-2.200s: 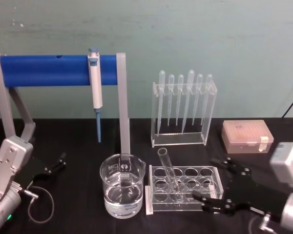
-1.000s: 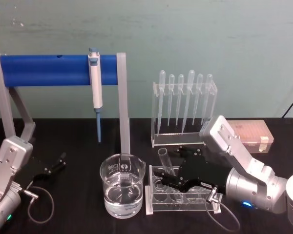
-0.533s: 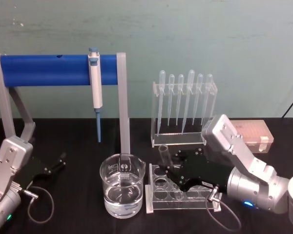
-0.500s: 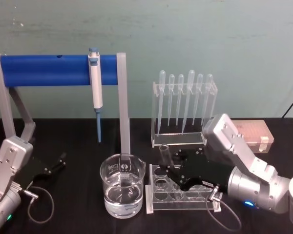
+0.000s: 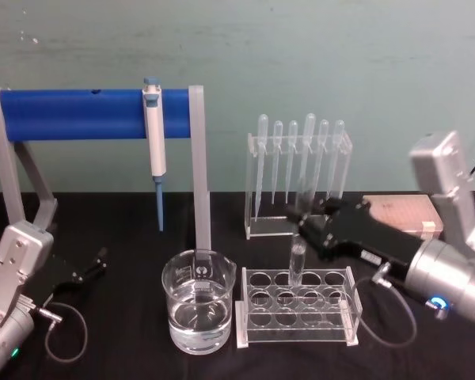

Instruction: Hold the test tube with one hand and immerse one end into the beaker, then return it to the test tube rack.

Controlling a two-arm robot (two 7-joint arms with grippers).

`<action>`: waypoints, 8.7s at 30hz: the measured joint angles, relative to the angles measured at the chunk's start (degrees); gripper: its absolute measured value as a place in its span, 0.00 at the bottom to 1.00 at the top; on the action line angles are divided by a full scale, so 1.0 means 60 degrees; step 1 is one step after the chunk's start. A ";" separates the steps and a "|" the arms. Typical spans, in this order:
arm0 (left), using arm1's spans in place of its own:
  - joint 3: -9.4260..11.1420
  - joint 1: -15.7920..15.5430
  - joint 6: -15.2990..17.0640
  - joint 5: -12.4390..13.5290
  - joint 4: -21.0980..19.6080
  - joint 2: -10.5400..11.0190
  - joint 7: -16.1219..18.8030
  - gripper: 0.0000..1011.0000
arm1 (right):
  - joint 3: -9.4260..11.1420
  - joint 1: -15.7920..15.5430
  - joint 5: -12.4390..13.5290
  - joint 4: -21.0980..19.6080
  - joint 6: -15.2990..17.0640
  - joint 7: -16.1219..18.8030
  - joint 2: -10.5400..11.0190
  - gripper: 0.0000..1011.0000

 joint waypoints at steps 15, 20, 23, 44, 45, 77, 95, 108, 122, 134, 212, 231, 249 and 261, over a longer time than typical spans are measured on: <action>0.0000 0.0001 0.0000 0.0000 0.0000 0.0000 0.0000 0.99 | 0.0301 -0.0085 0.0914 -0.0854 0.0097 -0.0399 0.0233 0.22; 0.0000 0.0000 0.0000 0.0001 0.0000 -0.0001 0.0000 0.99 | -0.0094 0.0248 0.0890 -0.1038 0.0202 -0.0436 0.0171 0.22; 0.0000 0.0001 0.0000 0.0001 0.0000 0.0000 0.0000 0.99 | -0.0456 0.0506 0.0773 -0.1099 0.0284 -0.0499 0.0047 0.22; 0.0000 0.0000 0.0000 0.0001 0.0000 0.0000 0.0000 0.99 | -0.1774 0.1183 0.0002 -0.0538 -0.0111 -0.0674 -0.0953 0.22; 0.0001 0.0000 0.0000 0.0000 0.0000 0.0000 0.0000 0.99 | -0.1775 0.1183 0.0004 -0.0538 -0.0108 -0.0674 -0.0951 0.22; 0.0000 0.0000 0.0000 0.0000 0.0000 0.0000 0.0000 0.99 | -0.1755 0.1189 0.0036 -0.0387 -0.0034 -0.0587 -0.1023 0.22; 0.0001 0.0000 0.0000 0.0001 0.0000 0.0000 0.0000 0.99 | -0.2114 0.1315 -0.0470 0.0709 -0.0664 -0.0358 -0.1486 0.22; 0.0001 0.0001 0.0000 0.0001 0.0000 0.0000 0.0000 0.99 | -0.2141 0.1203 -0.0801 0.1292 -0.1090 -0.0186 -0.1693 0.23; 0.0001 0.0000 0.0000 0.0001 0.0000 0.0000 0.0000 0.99 | -0.2279 0.1147 -0.1228 0.1788 -0.1384 -0.0006 -0.1885 0.22; 0.0001 0.0000 0.0000 0.0000 0.0000 0.0000 0.0000 0.99 | -0.2188 0.1007 -0.1338 0.2164 -0.1593 0.0004 -0.2056 0.22; 0.0000 0.0000 0.0000 0.0001 0.0000 0.0000 0.0000 0.99 | -0.2042 0.0790 -0.1382 0.2358 -0.1653 -0.0046 -0.2224 0.22; 0.0001 0.0000 0.0000 0.0000 0.0000 0.0000 0.0000 0.99 | -0.2042 0.0790 -0.1382 0.2358 -0.1653 -0.0046 -0.2224 0.22; 0.0001 0.0000 0.0000 0.0000 0.0000 0.0000 0.0000 0.99 | -0.2042 0.0790 -0.1382 0.2358 -0.1653 -0.0046 -0.2224 0.22; 0.0000 0.0000 0.0000 0.0000 0.0000 0.0000 0.0000 0.99 | -0.2042 0.0789 -0.1382 0.2359 -0.1653 -0.0046 -0.2224 0.22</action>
